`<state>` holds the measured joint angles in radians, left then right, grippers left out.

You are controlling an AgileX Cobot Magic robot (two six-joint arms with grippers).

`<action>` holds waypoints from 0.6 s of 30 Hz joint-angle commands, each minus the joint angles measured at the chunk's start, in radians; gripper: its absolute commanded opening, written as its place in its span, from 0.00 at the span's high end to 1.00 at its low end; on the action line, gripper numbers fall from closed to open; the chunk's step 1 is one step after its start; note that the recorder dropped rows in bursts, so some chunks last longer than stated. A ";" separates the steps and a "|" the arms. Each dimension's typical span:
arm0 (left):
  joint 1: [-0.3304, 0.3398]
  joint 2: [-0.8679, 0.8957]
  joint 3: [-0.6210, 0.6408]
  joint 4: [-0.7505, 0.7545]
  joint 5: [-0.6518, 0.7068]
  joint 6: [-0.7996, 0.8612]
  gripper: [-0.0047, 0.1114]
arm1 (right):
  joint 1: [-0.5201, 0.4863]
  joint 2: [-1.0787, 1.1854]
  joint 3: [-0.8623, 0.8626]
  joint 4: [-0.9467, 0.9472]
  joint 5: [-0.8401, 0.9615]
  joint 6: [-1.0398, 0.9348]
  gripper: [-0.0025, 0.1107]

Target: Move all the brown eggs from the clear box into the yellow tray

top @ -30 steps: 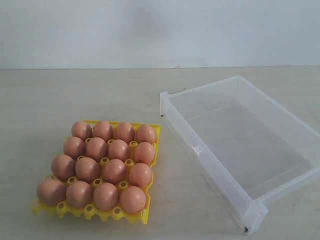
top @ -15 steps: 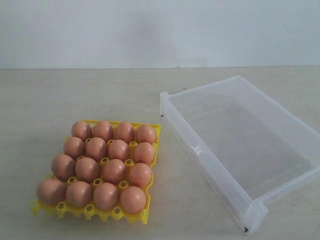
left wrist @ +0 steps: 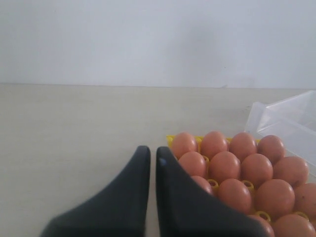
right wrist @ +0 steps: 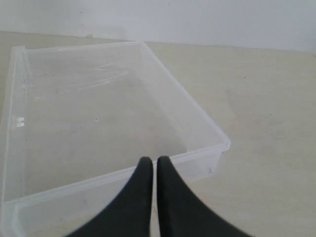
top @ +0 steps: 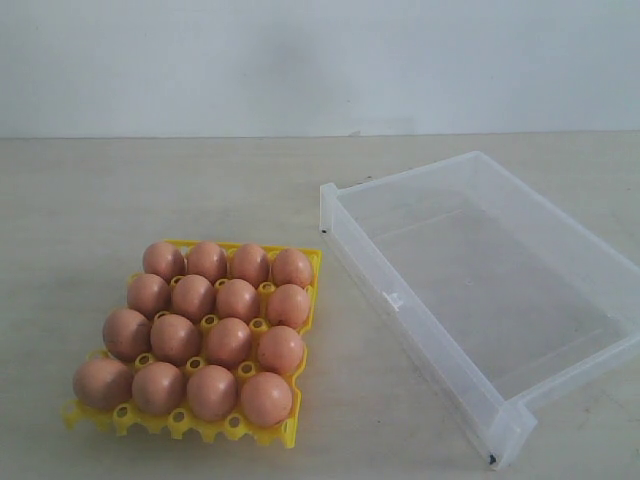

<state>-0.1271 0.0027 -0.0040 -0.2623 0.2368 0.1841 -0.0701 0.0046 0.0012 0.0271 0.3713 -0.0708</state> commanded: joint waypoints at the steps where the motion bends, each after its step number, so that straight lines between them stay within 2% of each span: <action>1: -0.004 -0.003 0.004 -0.003 -0.004 -0.008 0.92 | 0.002 -0.005 -0.001 0.013 -0.015 -0.009 0.98; 9: -0.004 -0.003 0.004 -0.003 -0.004 -0.008 0.92 | 0.002 -0.005 -0.001 0.013 -0.015 -0.007 0.98; 10: 0.016 -0.003 0.004 -0.003 -0.004 -0.008 0.92 | 0.002 -0.005 -0.001 0.015 -0.015 -0.007 0.98; 11: 0.050 -0.003 0.004 0.003 0.001 -0.018 0.92 | 0.002 -0.005 -0.001 0.015 -0.015 -0.007 0.98; 14: 0.246 -0.003 0.004 0.013 -0.001 -0.008 0.92 | 0.000 -0.005 -0.001 0.016 -0.015 -0.007 0.98; 15: 0.291 -0.003 0.004 0.013 0.015 -0.005 0.92 | 0.000 -0.005 -0.001 0.016 -0.015 -0.007 0.98; 16: 0.330 -0.003 0.004 0.022 0.099 0.019 0.92 | 0.000 -0.005 -0.001 0.018 -0.015 -0.007 0.98; 18: 0.338 -0.003 0.004 0.050 0.124 0.053 0.92 | 0.000 -0.005 -0.001 0.018 -0.015 -0.007 0.98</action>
<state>0.1914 0.0027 -0.0023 -0.2383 0.3075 0.1981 -0.0701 0.0046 0.0012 0.0404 0.3676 -0.0728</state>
